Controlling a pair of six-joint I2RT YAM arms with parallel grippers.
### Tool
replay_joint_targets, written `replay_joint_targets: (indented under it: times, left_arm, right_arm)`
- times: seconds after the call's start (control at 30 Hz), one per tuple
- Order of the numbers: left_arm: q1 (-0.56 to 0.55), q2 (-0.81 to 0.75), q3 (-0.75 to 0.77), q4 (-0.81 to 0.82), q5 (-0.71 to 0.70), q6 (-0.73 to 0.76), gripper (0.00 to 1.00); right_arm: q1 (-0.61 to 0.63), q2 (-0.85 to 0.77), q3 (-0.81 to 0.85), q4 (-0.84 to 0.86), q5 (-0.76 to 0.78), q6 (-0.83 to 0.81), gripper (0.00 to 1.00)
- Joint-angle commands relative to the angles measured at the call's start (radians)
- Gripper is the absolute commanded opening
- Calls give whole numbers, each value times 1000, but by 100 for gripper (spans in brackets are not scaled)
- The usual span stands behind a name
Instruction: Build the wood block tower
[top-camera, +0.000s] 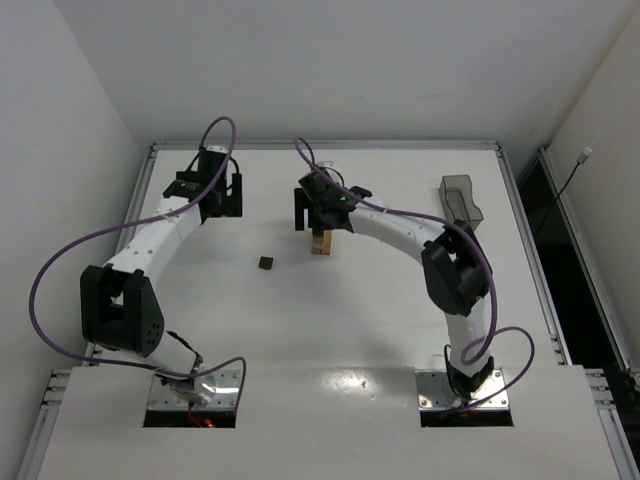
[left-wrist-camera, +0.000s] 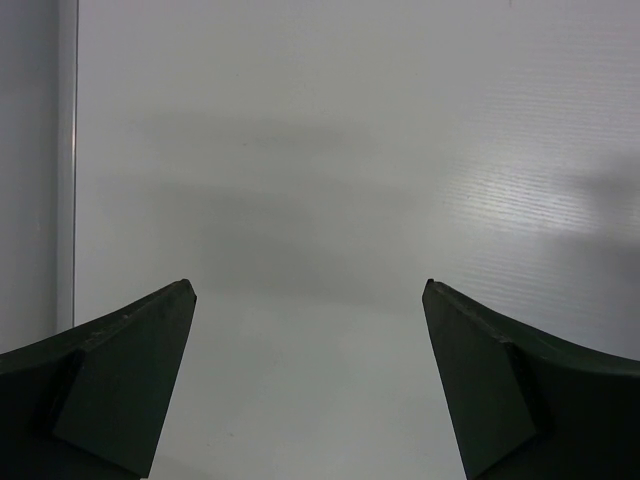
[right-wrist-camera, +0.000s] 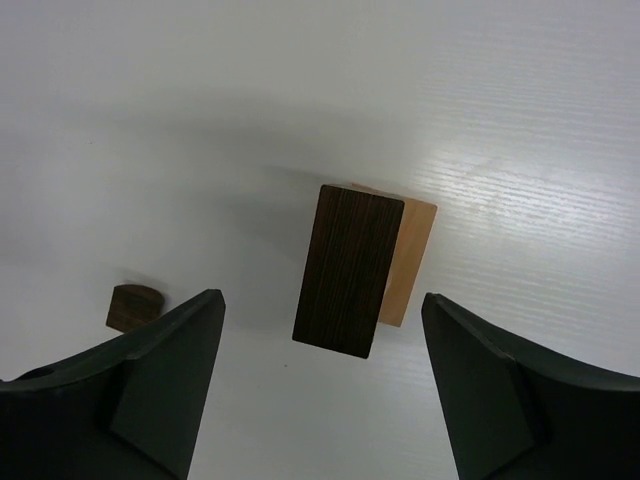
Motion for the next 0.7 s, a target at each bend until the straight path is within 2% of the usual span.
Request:
replay_joint_targets:
  times: [0.0, 0.07, 0.27, 0.33, 0.37, 0.4, 0.47, 0.5, 0.53, 0.63, 0.67]
  left_arm:
    - [11, -28, 20, 8, 31, -18, 96]
    - [11, -53, -15, -1, 45, -18, 96]
    - [11, -89, -92, -1, 80, -27, 96]
    - [11, -90, -92, -1, 80, -27, 96]
    - [11, -90, -92, -1, 80, -17, 96]
    - [11, -90, -92, -1, 66, -17, 96]
    - [11, -90, -79, -1, 66, -5, 96]
    - [11, -90, -64, -1, 57, -4, 96]
    - [11, -76, -55, -1, 57, -4, 96]
    - [11, -45, -20, -1, 72, 5, 96]
    - [11, -33, -1, -1, 85, 5, 96]
  right_arm:
    - [-3, -100, -32, 86, 3, -76, 77]
    - [-3, -186, -96, 132, -28, -147, 81]
    - [-25, -430, -299, 204, -56, -280, 82]
    - [-61, -467, -334, 243, -47, -322, 81]
    - [-74, -478, -357, 253, -30, -339, 75]
    - [-94, -478, -367, 263, 5, -365, 62]
    - [-124, -459, -367, 263, 15, -365, 44]
    - [-140, -443, -356, 254, 15, -365, 28]
    - [-169, -400, -347, 254, -3, -365, 20]
    - [-201, -318, -281, 228, -59, -365, 7]
    - [-212, -270, -264, 215, -101, -365, 5]
